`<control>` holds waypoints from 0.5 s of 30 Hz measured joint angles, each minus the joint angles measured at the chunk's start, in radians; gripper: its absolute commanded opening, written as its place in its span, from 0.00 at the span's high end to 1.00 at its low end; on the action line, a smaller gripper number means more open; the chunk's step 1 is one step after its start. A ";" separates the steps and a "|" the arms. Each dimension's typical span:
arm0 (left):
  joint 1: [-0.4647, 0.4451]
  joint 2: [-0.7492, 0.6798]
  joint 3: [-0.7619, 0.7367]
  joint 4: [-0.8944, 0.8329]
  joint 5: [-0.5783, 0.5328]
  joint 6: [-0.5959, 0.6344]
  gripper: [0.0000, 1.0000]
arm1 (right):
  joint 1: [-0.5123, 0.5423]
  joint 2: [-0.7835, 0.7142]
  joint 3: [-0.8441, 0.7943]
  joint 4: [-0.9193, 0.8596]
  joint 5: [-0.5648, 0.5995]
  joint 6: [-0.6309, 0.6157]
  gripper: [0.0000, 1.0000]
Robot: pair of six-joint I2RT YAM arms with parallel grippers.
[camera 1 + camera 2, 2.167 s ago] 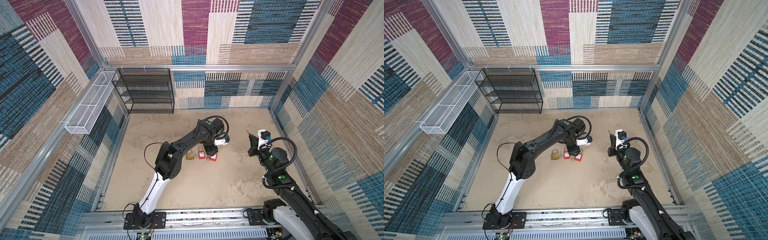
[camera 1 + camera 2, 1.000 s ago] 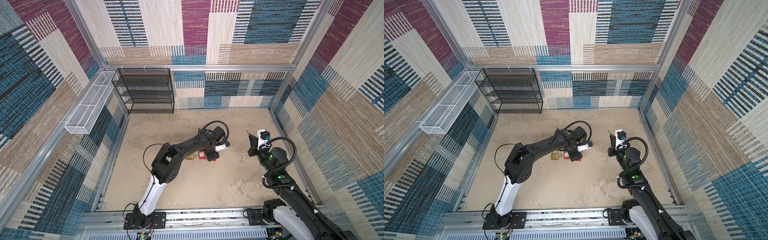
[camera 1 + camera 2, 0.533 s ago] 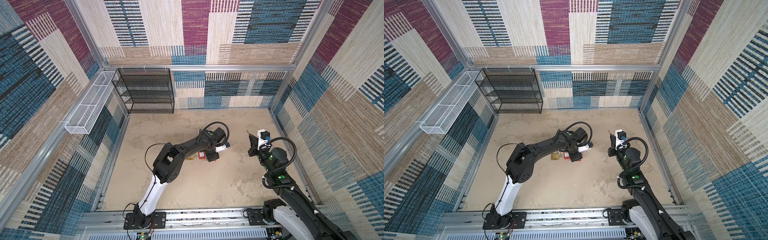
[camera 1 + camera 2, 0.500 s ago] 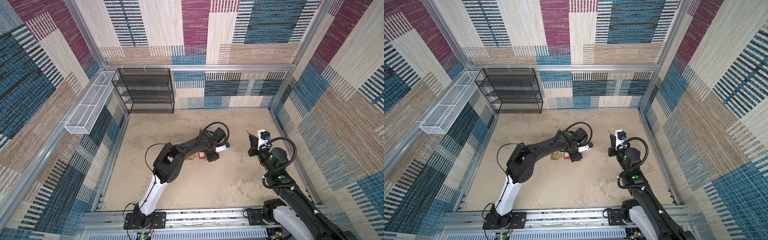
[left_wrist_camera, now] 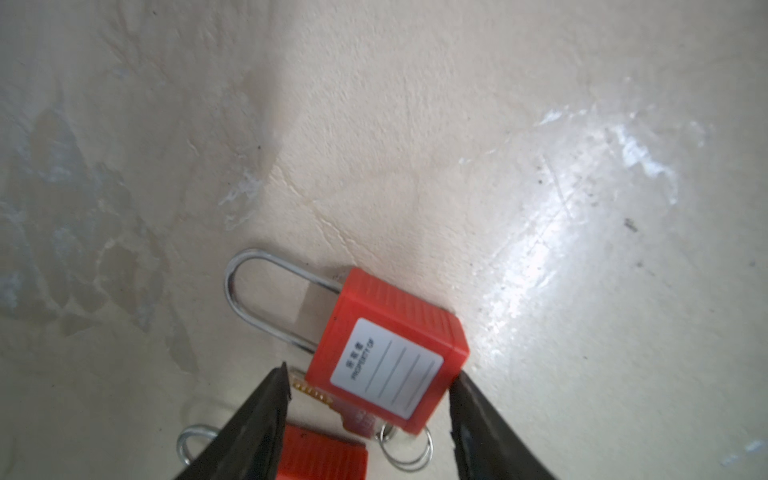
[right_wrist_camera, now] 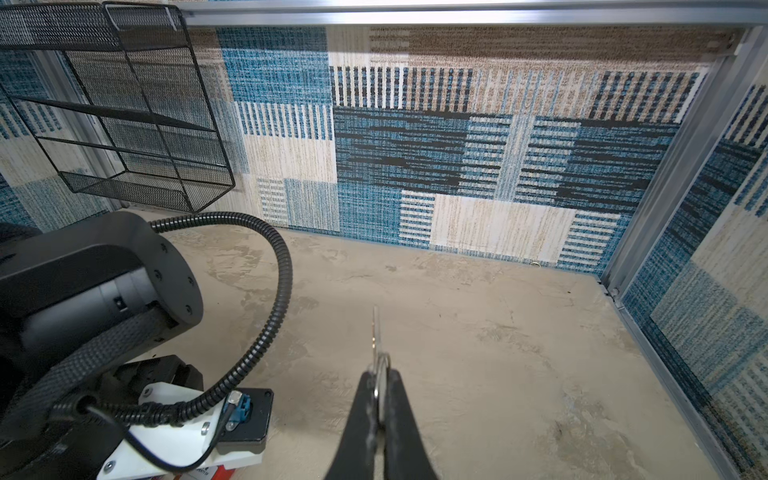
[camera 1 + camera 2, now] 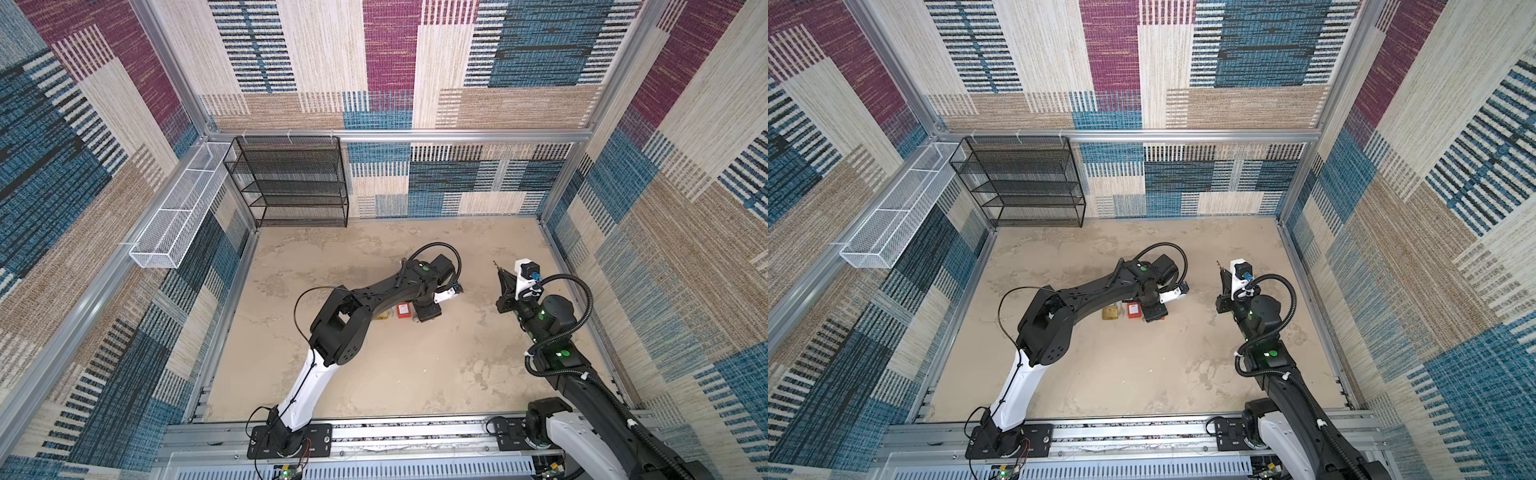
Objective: Lock with the key
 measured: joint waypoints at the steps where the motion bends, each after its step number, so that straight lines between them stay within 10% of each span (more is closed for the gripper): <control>1: 0.000 0.002 0.002 0.001 0.000 0.000 0.37 | 0.000 0.000 0.000 0.000 0.000 0.000 1.00; 15: 0.000 -0.014 -0.021 0.015 0.001 -0.001 0.37 | -0.002 -0.001 0.000 -0.001 -0.008 -0.004 1.00</control>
